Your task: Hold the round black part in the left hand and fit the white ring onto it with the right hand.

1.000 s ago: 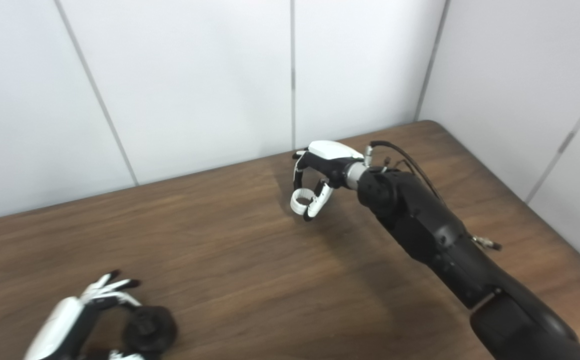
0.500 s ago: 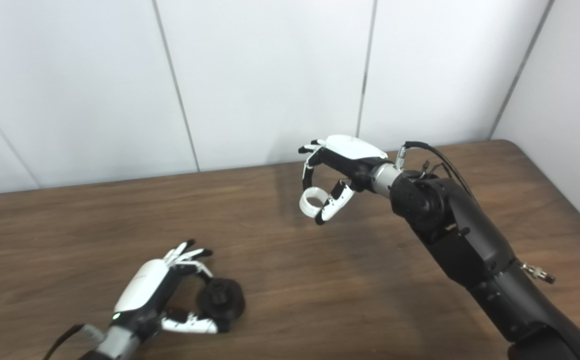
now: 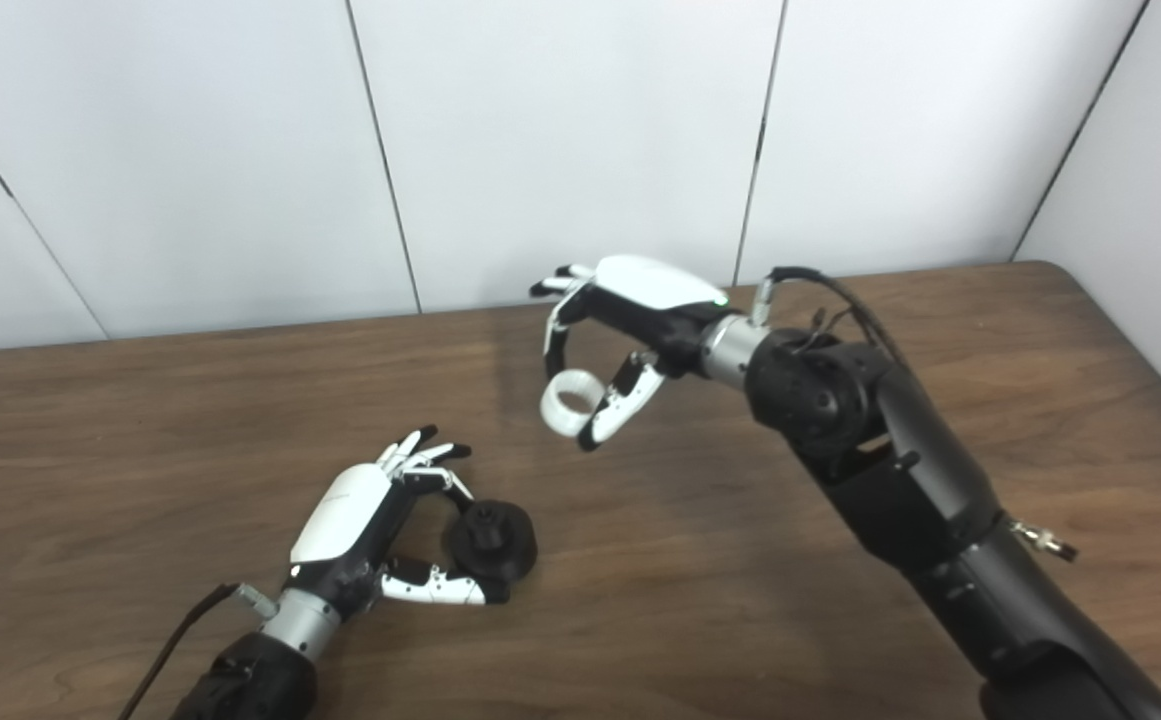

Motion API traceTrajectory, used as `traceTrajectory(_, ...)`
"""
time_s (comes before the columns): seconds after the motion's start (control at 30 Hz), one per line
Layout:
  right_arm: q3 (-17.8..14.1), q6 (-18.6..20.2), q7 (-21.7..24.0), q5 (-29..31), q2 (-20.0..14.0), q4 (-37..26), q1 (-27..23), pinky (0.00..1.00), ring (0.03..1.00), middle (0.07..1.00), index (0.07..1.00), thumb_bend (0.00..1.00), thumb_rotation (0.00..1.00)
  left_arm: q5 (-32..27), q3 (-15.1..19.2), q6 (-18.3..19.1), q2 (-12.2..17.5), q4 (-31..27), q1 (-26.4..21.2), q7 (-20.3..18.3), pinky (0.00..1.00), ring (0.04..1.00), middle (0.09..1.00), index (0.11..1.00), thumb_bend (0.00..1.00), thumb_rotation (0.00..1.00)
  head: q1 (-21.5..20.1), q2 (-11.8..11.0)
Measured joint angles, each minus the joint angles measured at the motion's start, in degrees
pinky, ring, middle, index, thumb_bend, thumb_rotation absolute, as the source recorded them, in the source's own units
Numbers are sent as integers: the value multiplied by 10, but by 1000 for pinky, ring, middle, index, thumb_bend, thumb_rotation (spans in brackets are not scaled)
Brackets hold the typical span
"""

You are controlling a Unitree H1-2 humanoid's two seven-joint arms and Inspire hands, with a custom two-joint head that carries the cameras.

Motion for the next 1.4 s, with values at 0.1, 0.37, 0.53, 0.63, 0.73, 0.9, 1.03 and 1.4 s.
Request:
traceTrajectory(0.1,8,0,4,-1,9,-13,6,933,1000,943,478,520,130,-2,-3,10,0,-2,-1,0,1000,1000,884,479,521,46,3,4)
traceTrajectory(0.37,15,9,14,-7,26,-30,27,944,1000,950,478,520,130,-3,-9,20,0,-6,-2,0,1000,1000,886,479,521,46,11,11)
traceTrajectory(0.53,20,9,14,-6,41,-30,45,939,1000,949,478,520,129,-2,-16,37,0,-14,-2,-2,1000,1000,888,479,521,46,18,18)
traceTrajectory(0.63,23,9,16,-6,42,-30,47,944,1000,950,478,520,129,-2,-17,38,0,-14,-3,-2,1000,1000,885,479,521,46,19,20)
traceTrajectory(0.73,26,10,19,-7,45,-30,47,953,1000,953,477,520,129,-2,-18,38,0,-14,-4,-2,1000,1000,883,479,521,47,20,21)
traceTrajectory(0.9,32,11,21,-7,51,-30,53,946,1000,950,477,520,129,7,-24,37,2,-14,-4,8,1000,997,877,479,521,48,22,23)
traceTrajectory(1.03,33,11,21,-7,51,-30,56,951,1000,950,477,520,129,29,-36,36,5,-14,-4,23,1000,994,874,478,521,48,23,26)
traceTrajectory(1.4,36,12,27,-6,51,-31,59,952,1000,950,478,520,129,83,-61,43,14,-27,-4,43,1000,997,868,478,522,50,28,34)
